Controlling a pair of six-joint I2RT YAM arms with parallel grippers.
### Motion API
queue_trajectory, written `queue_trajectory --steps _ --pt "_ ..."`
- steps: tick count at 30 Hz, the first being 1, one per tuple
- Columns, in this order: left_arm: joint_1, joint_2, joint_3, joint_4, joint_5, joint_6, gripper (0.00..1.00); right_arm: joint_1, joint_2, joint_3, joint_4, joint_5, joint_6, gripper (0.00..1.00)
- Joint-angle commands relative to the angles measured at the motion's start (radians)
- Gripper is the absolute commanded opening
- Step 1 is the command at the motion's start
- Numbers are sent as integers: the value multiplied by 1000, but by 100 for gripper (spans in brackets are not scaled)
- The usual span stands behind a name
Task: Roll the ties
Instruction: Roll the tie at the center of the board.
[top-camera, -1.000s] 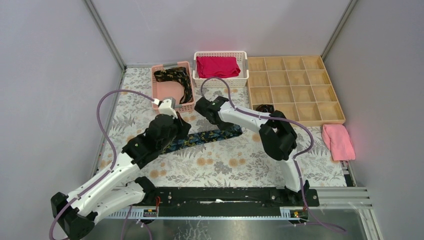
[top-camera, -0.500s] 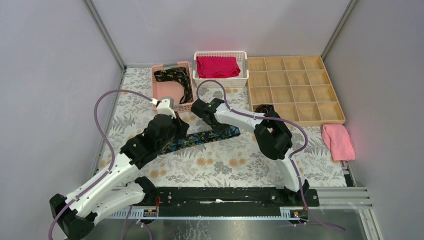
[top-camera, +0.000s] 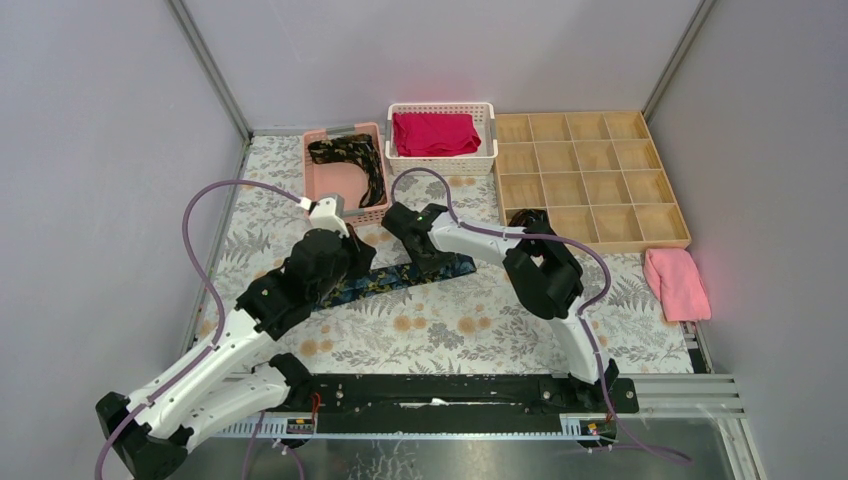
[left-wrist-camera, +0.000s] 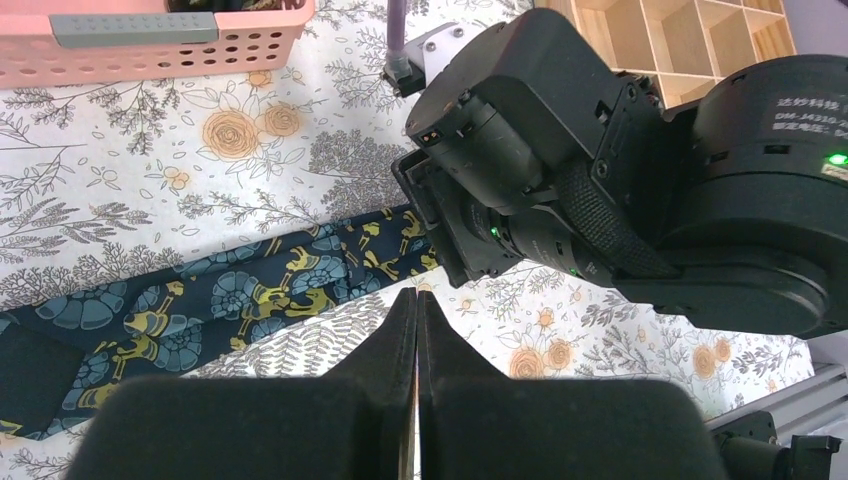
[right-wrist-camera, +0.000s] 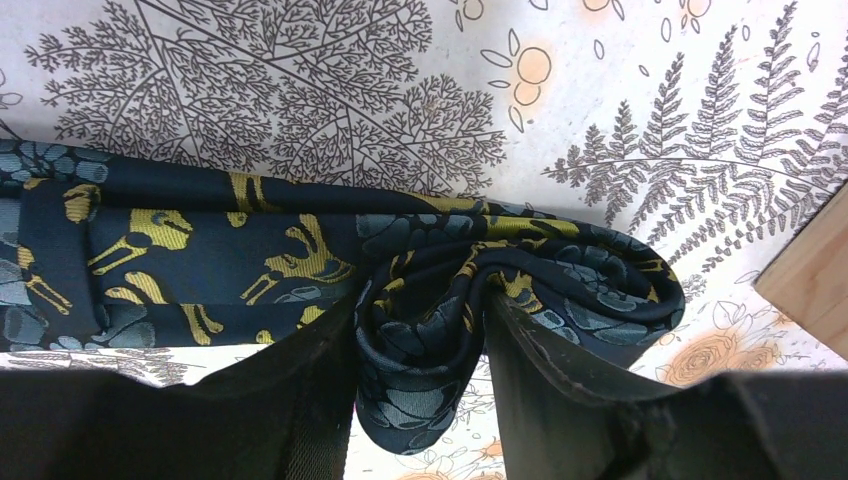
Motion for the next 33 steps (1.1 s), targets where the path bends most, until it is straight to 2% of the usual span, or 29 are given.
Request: queue_trajectory --steps 1,6,7,15,27,33 --pt "0 -18 33 -17 -29 16 0 -2 23 -40 69 -118 21 54" --pt "0 -20 34 -23 -33 17 0 -4 20 -46 74 -103 25 56" --pt "0 -20 35 -24 -35 18 0 -5 9 -52 79 -104 24 59" --pt "0 -17 39 -27 -40 15 0 -4 -139 -105 148 -61 49 66" --pt "0 -9 41 -27 -43 6 0 -4 -244 -113 165 -24 69 66" --pt "0 4 17 29 16 8 0 -12 -345 -202 206 37 89 68"
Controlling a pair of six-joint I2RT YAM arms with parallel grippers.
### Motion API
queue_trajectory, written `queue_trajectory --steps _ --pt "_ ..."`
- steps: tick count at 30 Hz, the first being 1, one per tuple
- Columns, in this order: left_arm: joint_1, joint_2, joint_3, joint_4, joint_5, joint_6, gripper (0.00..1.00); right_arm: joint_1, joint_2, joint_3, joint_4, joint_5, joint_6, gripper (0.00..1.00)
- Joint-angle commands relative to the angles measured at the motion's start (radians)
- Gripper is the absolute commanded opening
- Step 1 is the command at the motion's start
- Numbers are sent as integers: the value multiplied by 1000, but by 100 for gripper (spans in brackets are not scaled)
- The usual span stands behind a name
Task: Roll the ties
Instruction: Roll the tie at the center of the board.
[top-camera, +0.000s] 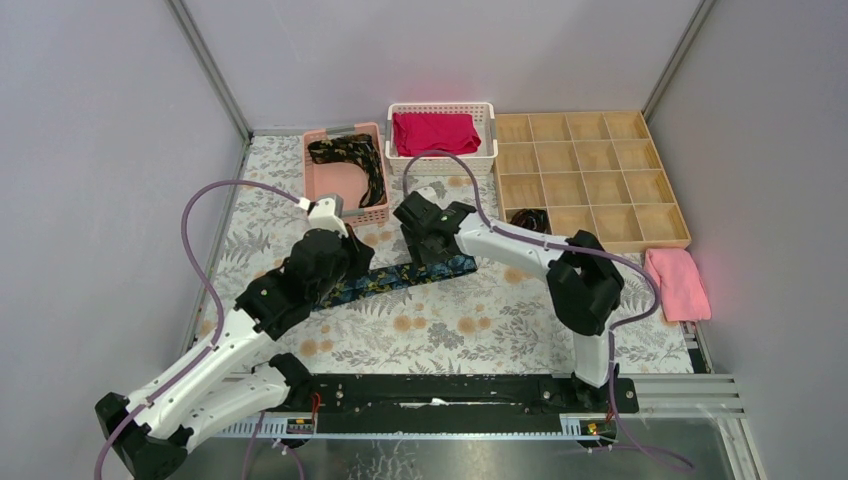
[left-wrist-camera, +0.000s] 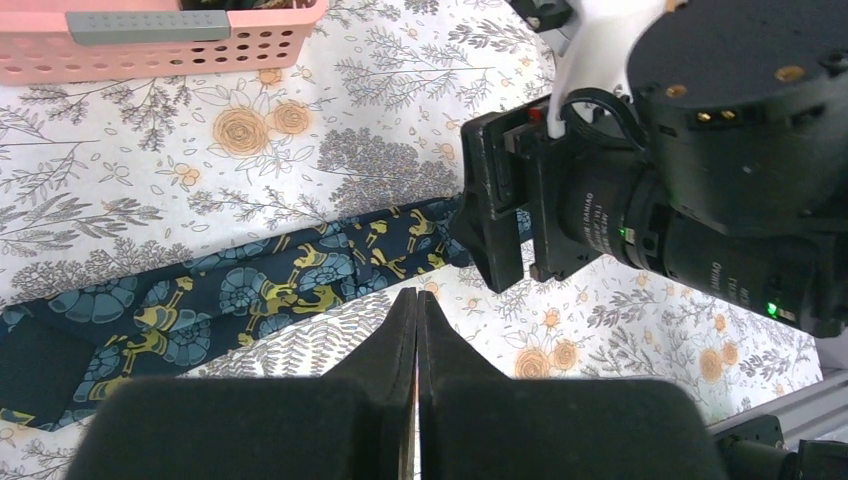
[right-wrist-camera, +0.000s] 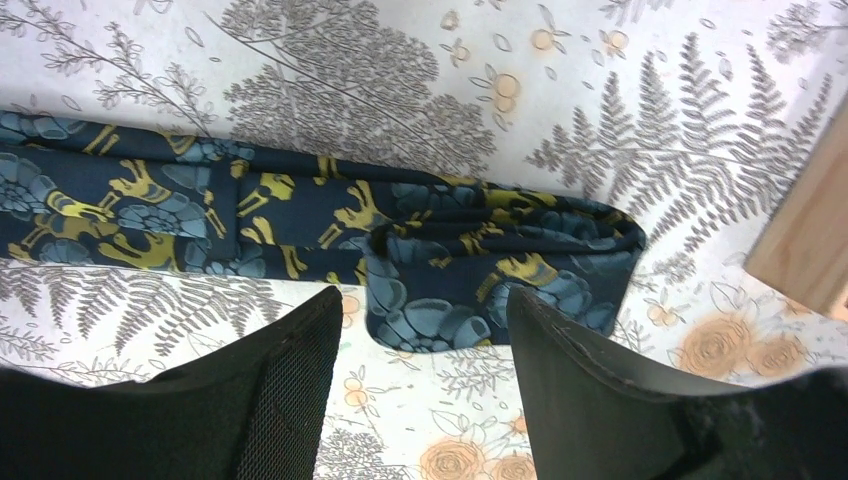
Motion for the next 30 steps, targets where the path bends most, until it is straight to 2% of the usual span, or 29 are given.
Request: queue_trajectory --steps 1,4,11,22,30 --pt "1 18 6 68 53 9 0 -22 -137 -77 42 89 31 69" --pt "1 68 -2 129 128 7 0 -63 -236 -191 118 73 43 74" --pt "-1 312 6 318 287 16 0 -206 -410 -460 331 -152 46 75" --pt "-3 631 74 511 398 24 0 -354 -417 -649 553 -417 63 74" --pt "-3 724 82 560 413 30 0 -398 -345 -671 620 -502 59 75"
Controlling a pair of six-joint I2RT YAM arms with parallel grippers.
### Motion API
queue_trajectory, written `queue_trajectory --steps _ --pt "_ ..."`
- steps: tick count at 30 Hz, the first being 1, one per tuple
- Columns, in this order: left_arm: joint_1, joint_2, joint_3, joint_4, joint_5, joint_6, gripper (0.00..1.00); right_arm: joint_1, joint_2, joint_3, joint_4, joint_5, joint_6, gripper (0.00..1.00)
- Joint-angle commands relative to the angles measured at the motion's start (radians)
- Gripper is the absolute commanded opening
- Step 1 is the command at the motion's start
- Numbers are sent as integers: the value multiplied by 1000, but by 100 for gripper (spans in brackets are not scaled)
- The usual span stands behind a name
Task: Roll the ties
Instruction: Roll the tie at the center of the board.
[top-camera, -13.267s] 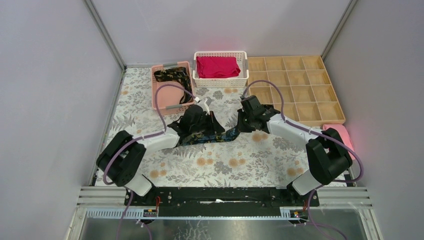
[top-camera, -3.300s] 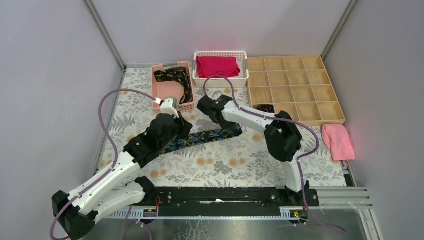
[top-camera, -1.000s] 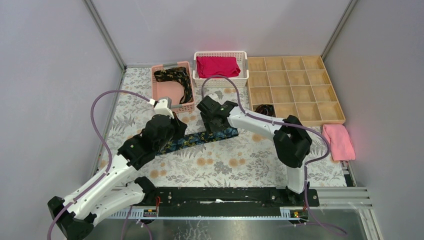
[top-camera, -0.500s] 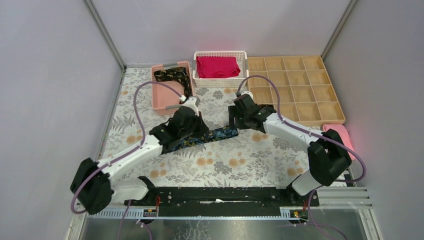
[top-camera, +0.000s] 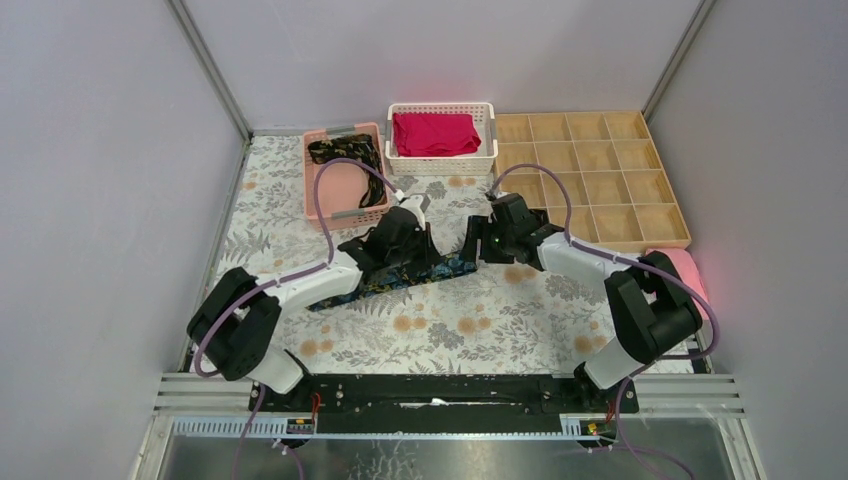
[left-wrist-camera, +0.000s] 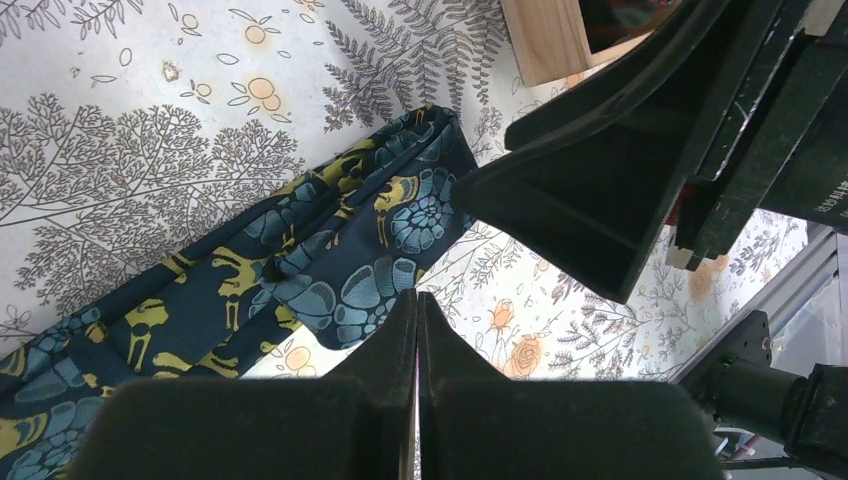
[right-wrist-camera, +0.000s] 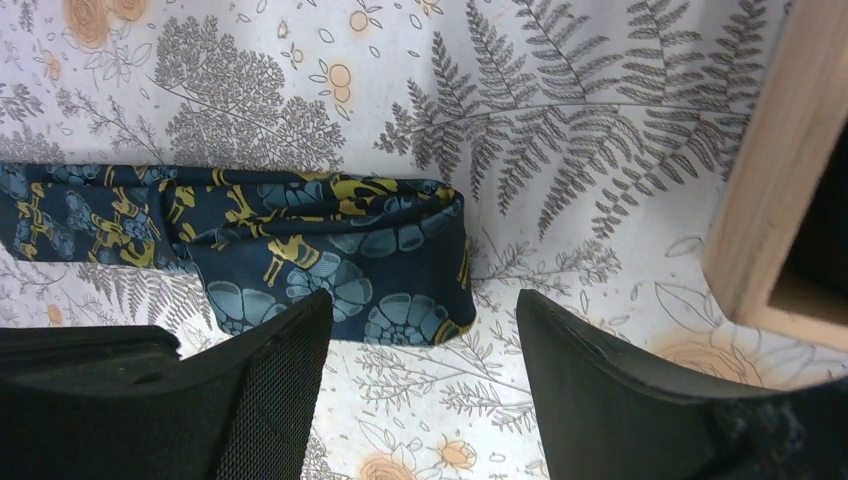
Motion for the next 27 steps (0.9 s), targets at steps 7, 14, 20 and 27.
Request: queue_trajectory --steps 7,14,20,27 --pt "-1 117 12 84 -26 39 0 -19 96 -12 135 -154 17 75" --pt "0 210 11 93 -68 51 0 -22 129 -20 155 -173 22 74" --pt "14 268 16 103 -99 57 0 -24 162 -21 183 -216 25 73" --pt "21 288 9 113 -102 59 0 -24 239 0 209 -278 34 68"
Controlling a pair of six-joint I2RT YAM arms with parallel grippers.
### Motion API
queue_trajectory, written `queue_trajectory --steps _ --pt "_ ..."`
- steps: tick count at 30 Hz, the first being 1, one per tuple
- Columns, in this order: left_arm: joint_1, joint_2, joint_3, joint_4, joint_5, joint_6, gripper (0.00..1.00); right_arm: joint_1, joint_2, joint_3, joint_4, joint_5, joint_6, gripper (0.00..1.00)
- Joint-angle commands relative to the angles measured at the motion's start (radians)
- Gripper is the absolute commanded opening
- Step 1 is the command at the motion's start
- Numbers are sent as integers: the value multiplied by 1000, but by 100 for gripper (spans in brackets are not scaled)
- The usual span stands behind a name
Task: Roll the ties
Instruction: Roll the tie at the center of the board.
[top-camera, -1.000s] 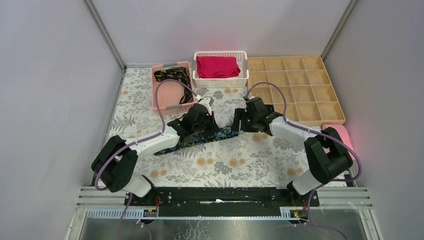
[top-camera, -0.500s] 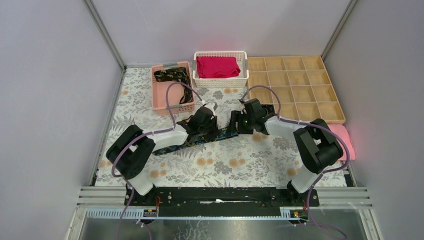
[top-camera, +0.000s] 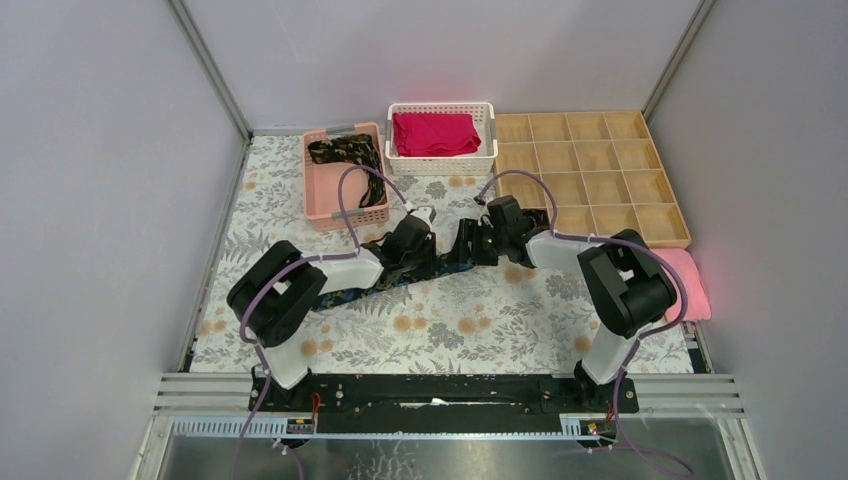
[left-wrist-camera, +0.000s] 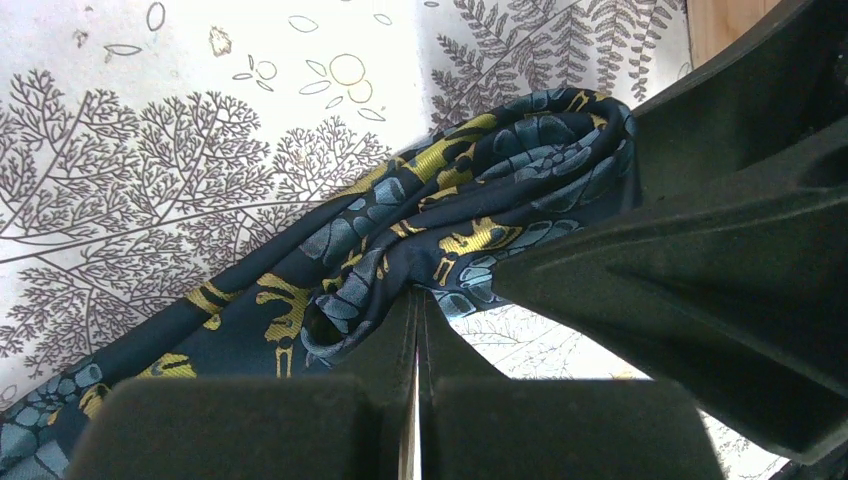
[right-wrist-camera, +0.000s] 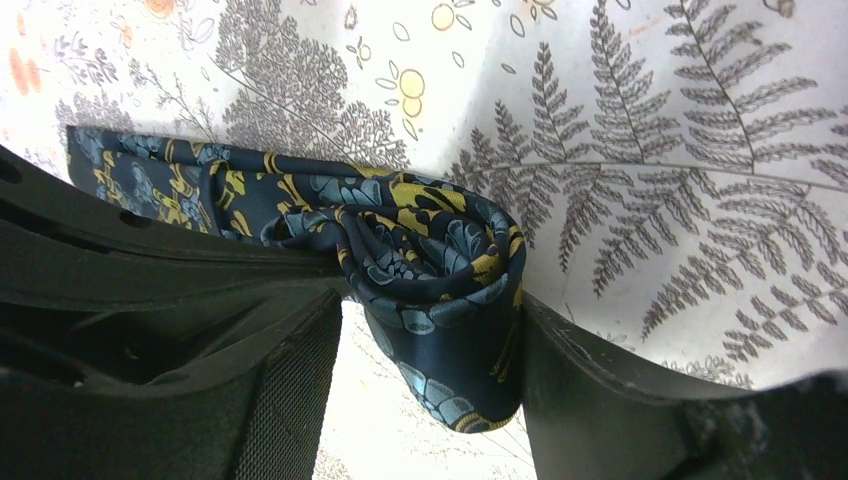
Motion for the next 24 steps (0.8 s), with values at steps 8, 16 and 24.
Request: queue_trajectory --steps 8,16,24 --pt "18 41 -5 13 -41 33 0 -3 54 6 -12 -18 18 22" --pt "19 39 -10 25 -17 27 0 2 32 59 -86 47 3 4" --pt "24 -55 -31 16 -6 23 0 123 27 202 -328 292 -89 0"
